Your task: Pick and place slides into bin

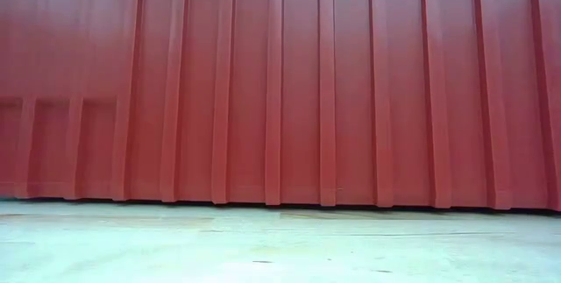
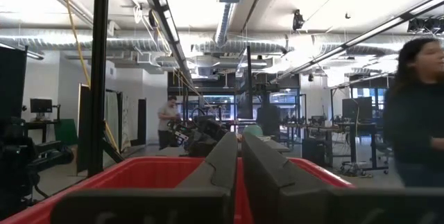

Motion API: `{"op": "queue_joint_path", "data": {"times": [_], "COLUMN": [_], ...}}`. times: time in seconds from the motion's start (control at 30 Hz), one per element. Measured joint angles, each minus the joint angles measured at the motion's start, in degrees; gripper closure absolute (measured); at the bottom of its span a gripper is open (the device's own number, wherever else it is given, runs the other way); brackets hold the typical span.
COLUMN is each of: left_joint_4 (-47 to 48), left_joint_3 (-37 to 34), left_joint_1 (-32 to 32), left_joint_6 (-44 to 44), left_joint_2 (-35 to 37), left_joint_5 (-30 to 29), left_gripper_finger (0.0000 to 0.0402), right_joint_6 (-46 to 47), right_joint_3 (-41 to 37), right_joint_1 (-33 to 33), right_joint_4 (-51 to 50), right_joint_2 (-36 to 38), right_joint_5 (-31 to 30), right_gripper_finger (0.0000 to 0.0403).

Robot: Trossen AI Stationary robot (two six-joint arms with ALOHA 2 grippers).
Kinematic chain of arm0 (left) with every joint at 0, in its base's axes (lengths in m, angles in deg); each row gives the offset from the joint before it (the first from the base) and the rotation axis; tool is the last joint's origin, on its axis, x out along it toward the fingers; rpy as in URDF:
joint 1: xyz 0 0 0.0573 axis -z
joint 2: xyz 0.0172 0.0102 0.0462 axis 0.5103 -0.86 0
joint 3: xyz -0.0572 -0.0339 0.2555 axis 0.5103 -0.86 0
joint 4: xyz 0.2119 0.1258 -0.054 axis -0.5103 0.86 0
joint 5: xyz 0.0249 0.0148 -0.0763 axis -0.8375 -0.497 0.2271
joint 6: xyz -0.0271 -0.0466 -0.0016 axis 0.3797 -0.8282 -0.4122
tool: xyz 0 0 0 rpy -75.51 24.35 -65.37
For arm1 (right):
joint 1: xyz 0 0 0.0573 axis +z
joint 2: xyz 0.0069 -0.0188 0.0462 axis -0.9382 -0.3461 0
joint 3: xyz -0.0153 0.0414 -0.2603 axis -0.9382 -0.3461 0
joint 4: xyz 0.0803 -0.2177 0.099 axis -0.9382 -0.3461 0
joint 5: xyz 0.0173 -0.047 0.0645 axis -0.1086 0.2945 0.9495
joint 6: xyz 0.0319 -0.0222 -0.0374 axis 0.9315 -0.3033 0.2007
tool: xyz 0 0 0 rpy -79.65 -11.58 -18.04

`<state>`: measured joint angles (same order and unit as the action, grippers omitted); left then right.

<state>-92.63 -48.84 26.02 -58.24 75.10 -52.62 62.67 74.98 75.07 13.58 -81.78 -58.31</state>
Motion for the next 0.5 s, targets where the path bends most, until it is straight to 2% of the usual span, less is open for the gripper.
{"op": "queue_joint_path", "data": {"times": [0.5], "left_joint_4": [0.02], "left_joint_3": [0.01], "left_joint_1": [0.00], "left_joint_6": [0.00], "left_joint_2": [-0.01], "left_joint_5": [-0.02], "left_gripper_finger": [0.0350], "right_joint_6": [0.00], "right_joint_3": [0.00], "right_joint_1": [0.02], "right_joint_4": [-0.02], "right_joint_2": [-0.01], "right_joint_5": [0.00], "right_gripper_finger": [0.0373]}}
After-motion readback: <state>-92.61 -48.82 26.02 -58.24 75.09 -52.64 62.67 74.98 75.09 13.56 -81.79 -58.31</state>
